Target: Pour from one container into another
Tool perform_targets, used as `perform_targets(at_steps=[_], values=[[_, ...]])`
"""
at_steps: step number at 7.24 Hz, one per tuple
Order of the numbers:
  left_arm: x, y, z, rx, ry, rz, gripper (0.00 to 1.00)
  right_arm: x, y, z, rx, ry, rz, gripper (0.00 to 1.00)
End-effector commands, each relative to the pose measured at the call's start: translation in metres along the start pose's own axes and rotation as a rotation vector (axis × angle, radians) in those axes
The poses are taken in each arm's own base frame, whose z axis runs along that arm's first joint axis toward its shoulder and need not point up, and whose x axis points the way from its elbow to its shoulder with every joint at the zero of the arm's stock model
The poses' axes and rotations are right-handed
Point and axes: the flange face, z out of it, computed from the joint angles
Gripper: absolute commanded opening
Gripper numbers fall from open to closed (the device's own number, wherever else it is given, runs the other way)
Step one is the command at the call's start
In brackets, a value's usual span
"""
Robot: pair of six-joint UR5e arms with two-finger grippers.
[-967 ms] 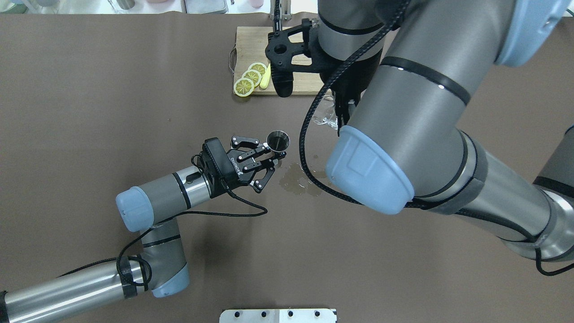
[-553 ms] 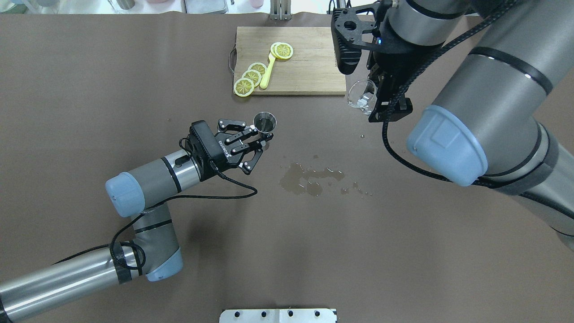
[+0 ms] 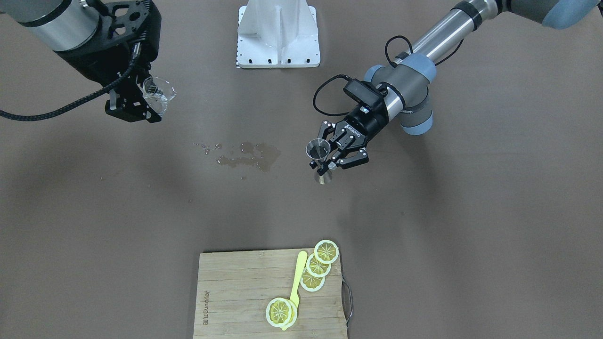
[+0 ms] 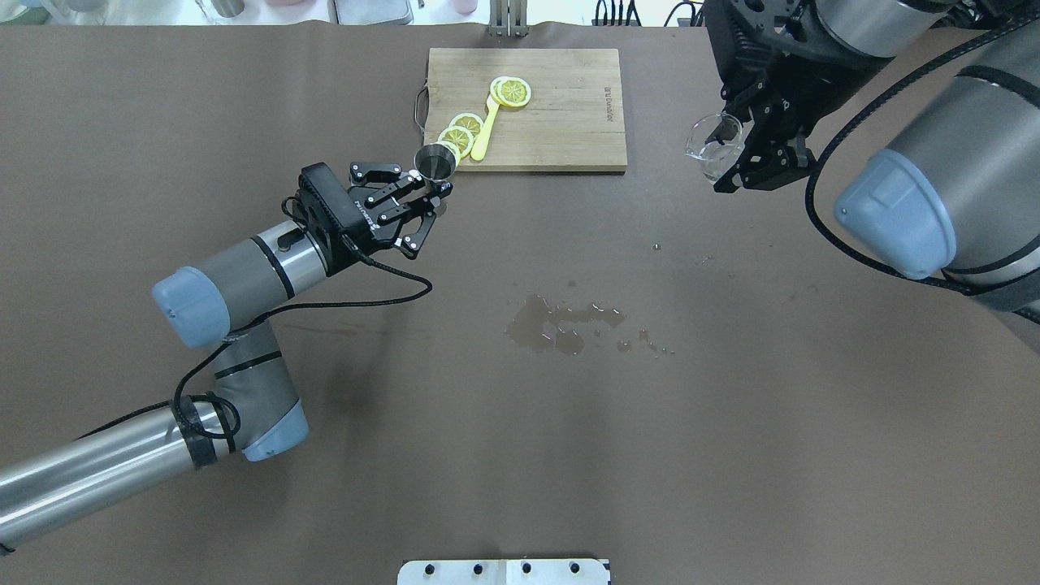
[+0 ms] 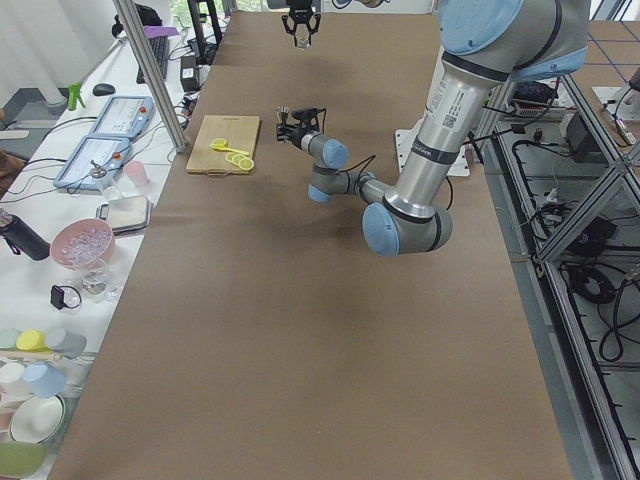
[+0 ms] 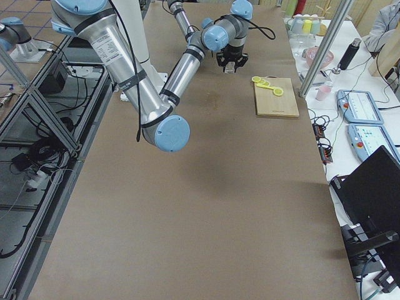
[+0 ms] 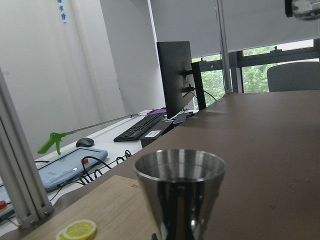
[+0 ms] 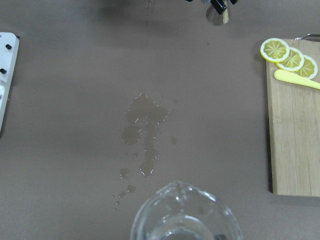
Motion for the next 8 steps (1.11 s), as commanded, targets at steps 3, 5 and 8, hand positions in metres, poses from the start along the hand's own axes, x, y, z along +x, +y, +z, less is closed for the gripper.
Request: perform_targets(at_steps=[3, 5, 8], values=[[-0.070, 0.006, -0.027, -0.020, -0.096, 0.026, 0.00, 0.086, 0.071, 0.017, 0.181, -0.036, 0.002, 0.00], [-0.109, 0.018, -0.044, -0.080, -0.162, 0.049, 0.00, 0.115, 0.118, 0.034, 0.246, -0.059, -0.006, 0.00], [-0.143, 0.033, -0.074, -0.106, -0.217, -0.009, 0.00, 0.100, 0.184, 0.067, 0.274, -0.055, -0.049, 0.00]])
